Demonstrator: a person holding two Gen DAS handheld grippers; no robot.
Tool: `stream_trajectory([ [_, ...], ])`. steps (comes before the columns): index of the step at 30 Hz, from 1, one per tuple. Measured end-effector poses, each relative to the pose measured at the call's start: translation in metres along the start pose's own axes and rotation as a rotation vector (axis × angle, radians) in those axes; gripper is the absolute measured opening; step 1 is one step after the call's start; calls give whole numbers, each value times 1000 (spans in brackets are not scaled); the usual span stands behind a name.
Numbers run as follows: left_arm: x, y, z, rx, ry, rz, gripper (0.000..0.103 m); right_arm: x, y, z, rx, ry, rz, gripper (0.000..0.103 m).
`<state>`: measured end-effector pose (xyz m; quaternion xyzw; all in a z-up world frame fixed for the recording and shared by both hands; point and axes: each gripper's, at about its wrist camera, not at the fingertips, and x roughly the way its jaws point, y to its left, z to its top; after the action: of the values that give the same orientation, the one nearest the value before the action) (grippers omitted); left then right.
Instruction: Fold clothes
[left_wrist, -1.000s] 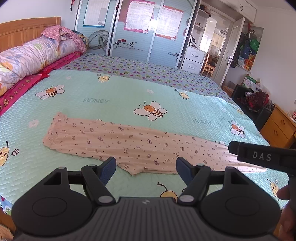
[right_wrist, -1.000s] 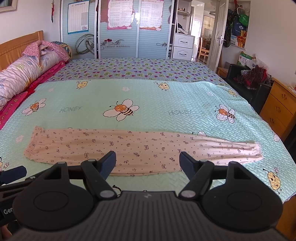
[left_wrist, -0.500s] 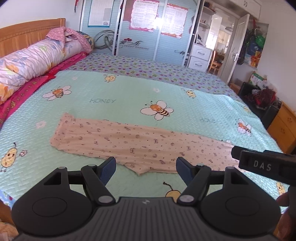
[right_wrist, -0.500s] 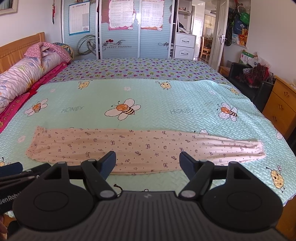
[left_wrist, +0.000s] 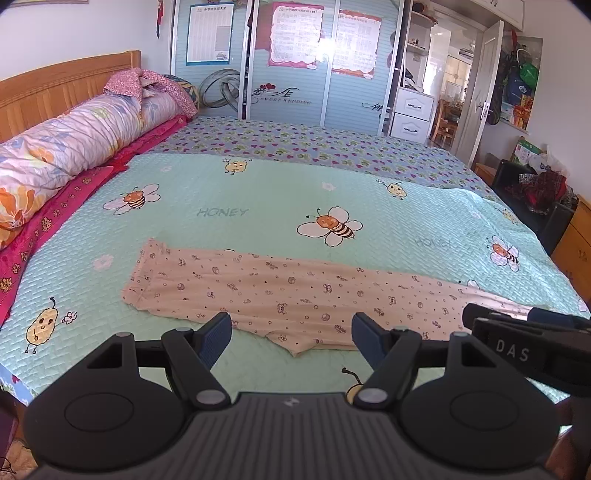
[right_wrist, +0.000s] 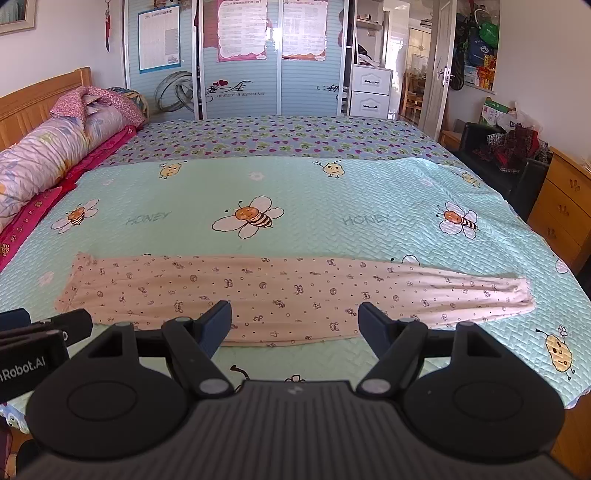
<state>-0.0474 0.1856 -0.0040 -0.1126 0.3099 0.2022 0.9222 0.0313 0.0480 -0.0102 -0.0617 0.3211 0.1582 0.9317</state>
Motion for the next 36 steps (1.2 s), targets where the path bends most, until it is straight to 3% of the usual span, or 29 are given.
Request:
stream_trajectory([
  [36, -1, -4, -3, 7, 11, 19, 75, -5, 7, -7, -8, -3, 22, 76],
])
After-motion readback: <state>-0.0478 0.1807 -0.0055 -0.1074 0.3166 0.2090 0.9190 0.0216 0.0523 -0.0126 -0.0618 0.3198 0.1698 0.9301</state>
